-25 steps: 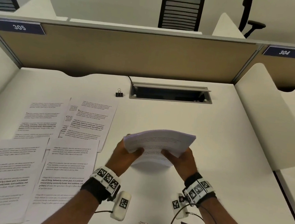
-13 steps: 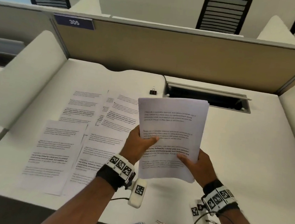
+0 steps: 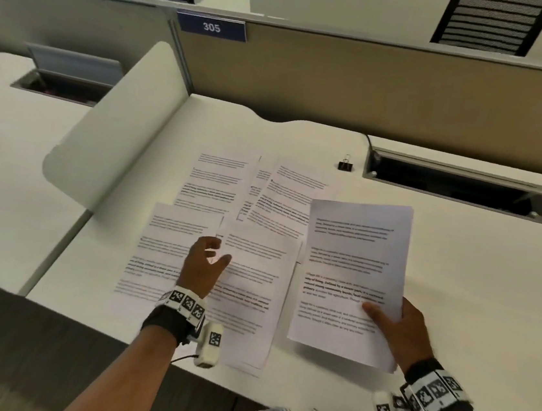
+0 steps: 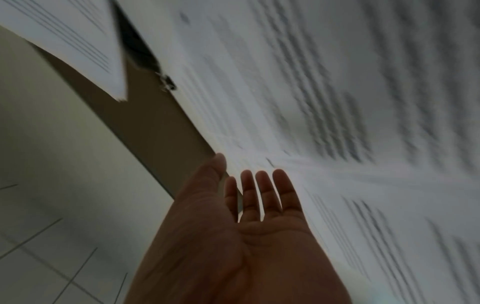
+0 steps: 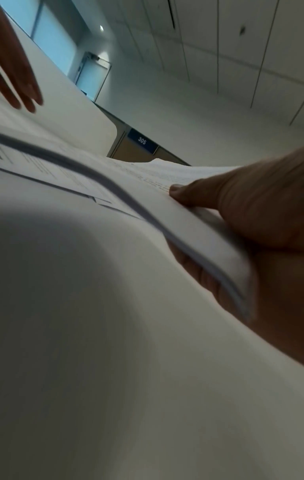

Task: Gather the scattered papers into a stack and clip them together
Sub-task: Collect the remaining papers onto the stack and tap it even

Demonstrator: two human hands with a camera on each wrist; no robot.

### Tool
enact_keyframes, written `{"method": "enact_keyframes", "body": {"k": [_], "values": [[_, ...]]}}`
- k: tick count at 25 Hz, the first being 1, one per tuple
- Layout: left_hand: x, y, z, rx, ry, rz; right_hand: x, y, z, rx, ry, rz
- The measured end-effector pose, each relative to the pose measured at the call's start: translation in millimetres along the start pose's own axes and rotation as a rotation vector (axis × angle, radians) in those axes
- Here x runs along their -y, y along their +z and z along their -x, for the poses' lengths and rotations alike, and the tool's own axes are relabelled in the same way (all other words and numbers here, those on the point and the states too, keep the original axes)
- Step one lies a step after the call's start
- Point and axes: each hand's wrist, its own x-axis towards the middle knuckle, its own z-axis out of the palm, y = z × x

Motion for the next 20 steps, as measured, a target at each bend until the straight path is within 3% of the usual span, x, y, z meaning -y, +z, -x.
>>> {"method": "enact_keyframes", "body": {"k": [6, 11, 15, 20], "values": [[54.7, -73.9, -25.1, -0.167, -0.103, -0.235, -5.5, 24.5, 5.8, 0.007, 0.064, -0.009], [84.0, -124.9, -45.6, -0.273, -0.33, -0.446, -10.0, 38.4, 10.7, 0.009, 0.094, -0.002], [101.1, -144.7, -58.5, -0.216, -0.49, -0.567, -12.5, 43.1, 15.9, 0.019, 0.107, 0.012], [99.4, -130.7, -57.5, -0.181, -0.471, -0.678, -13.0, 45.2, 21.7, 0.025, 0.105, 0.011]]}}
